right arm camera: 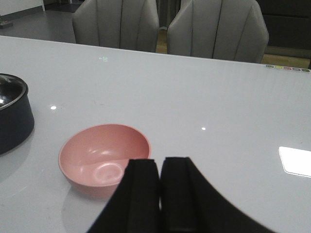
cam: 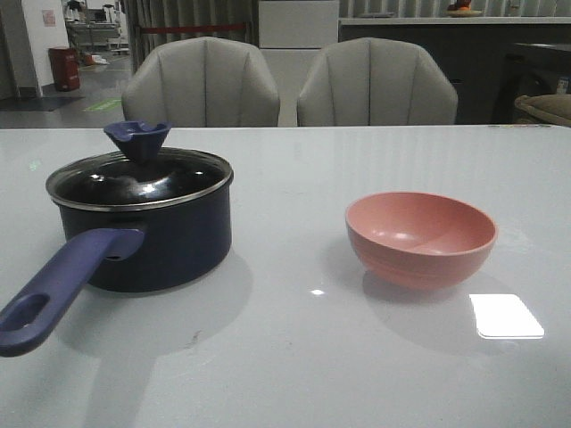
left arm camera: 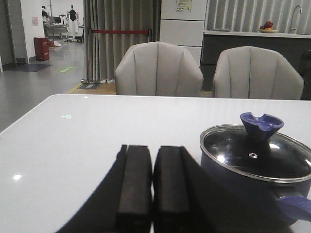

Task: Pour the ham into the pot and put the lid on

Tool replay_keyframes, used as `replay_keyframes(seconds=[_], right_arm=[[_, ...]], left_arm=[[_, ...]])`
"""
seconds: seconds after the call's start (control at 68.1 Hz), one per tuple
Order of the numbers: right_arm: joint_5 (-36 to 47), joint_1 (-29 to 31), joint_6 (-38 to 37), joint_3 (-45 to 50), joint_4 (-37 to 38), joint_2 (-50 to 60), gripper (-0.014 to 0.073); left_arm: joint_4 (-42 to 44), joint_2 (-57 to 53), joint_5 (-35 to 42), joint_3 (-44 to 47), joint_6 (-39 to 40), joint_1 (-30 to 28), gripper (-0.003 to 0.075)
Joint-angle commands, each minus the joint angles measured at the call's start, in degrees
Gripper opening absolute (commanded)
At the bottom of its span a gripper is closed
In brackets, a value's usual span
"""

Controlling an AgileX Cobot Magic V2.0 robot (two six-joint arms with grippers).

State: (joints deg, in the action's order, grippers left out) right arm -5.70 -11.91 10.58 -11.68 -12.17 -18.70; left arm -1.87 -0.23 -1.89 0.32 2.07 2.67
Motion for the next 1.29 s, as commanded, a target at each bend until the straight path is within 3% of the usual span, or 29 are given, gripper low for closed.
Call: replay_keyframes(seconds=[0.0,0.25,0.397,0.514,0.808,1.278], right_arm=[[4.64,-0.07,0.43,-1.62,-0.01,-0.36,0.0159],[4.31,0.65,0.53,-0.76,0.11,4.06,0.0159],[6.21,0.97,0.3,2.4,6.09,8.0,0.0159],[6.96,3.13,-0.09,6.22,6.46,11.78,0.0159],[6.8,6.78,-8.08,12.95,11.55,20.04,0.0159],[7.24,6.78,-10.25,12.9,12.17,20.44,0.0159]], left_arm=[[-0.04,-0.97,4.48,1.11,0.6,-0.03,0.0113],[-0.04,-0.97,4.48,1.11,0.6,-0.03,0.0113],[-0.04,-0.97,4.48,1.11,0.6,-0.03,0.0113],[-0.04,-0.97,4.48,1.11,0.6,-0.03,0.0113],[-0.04,-0.97,4.48,1.11,0.6,-0.03,0.0113],[-0.04,-0.97,4.48,1.11,0.6,-0.03,0.0113]])
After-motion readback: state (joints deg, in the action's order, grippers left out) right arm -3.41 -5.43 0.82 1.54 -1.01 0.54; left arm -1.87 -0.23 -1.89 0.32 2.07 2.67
